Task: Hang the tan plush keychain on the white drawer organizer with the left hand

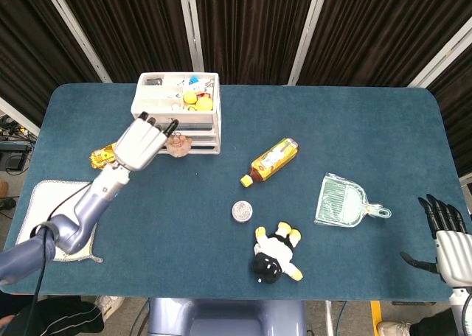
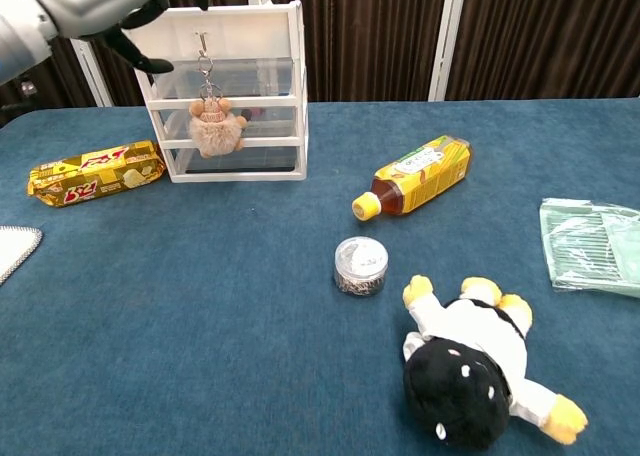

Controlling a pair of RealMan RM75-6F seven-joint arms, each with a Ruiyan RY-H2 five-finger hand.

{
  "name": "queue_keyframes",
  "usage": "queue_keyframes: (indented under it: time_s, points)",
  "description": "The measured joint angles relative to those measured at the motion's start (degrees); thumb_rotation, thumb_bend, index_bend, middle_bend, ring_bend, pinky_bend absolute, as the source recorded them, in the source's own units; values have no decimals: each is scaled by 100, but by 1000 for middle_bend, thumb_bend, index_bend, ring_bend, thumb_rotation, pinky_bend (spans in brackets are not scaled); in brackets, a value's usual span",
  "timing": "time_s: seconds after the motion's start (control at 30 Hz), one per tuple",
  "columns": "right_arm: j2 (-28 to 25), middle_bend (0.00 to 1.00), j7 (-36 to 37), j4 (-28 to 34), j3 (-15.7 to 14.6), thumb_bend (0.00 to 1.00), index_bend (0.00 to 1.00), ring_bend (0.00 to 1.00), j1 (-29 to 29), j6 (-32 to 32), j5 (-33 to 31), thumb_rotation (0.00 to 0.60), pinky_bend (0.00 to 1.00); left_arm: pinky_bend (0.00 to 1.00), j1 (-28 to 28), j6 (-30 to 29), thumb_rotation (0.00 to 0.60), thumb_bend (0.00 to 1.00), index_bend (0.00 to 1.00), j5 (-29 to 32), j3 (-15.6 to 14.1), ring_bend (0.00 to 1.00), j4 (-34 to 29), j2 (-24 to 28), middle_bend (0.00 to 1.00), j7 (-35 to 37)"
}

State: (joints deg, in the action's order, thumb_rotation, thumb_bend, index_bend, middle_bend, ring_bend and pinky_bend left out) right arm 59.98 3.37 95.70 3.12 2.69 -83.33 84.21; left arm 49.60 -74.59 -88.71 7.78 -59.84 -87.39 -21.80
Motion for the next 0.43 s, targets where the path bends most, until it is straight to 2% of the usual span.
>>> queue_keyframes:
  time_s: [0.03, 0.1, 0.17, 0.23, 0.33, 0.43]
  points:
    - [-2, 0, -6, 3, -4, 2, 0, 0, -1, -1, 3, 600, 0, 443, -109, -92, 600, 146, 201, 52, 6, 388, -216, 47, 395, 1]
    - [-8, 0, -25, 10, -14, 2, 0, 0, -1, 12, 3, 600, 0, 245, -395, -311, 600, 131, 117, 171, -5, 146, -762, 174, 149, -7]
    - [-13, 0, -68, 20, -27, 2, 0, 0, 2, 50, -11, 600, 0, 76, -742, -527, 600, 114, 45, 279, -74, 18, -1340, 330, 21, -18]
    - [-17, 0, -127, 36, -37, 3, 0, 0, 8, 89, -36, 600, 0, 9, -1116, -713, 600, 100, 10, 382, -210, 0, -1928, 515, 0, -29]
    - [-16, 0, -208, 50, -45, 2, 0, 0, 15, 116, -60, 600, 0, 0, -1680, -946, 600, 91, 0, 530, -481, 0, -2717, 797, 0, -11]
    - [-9, 0, -253, 56, -47, 2, 0, 0, 17, 122, -72, 600, 0, 0, -2192, -1165, 600, 88, 0, 630, -785, 0, -3245, 1060, 0, 49]
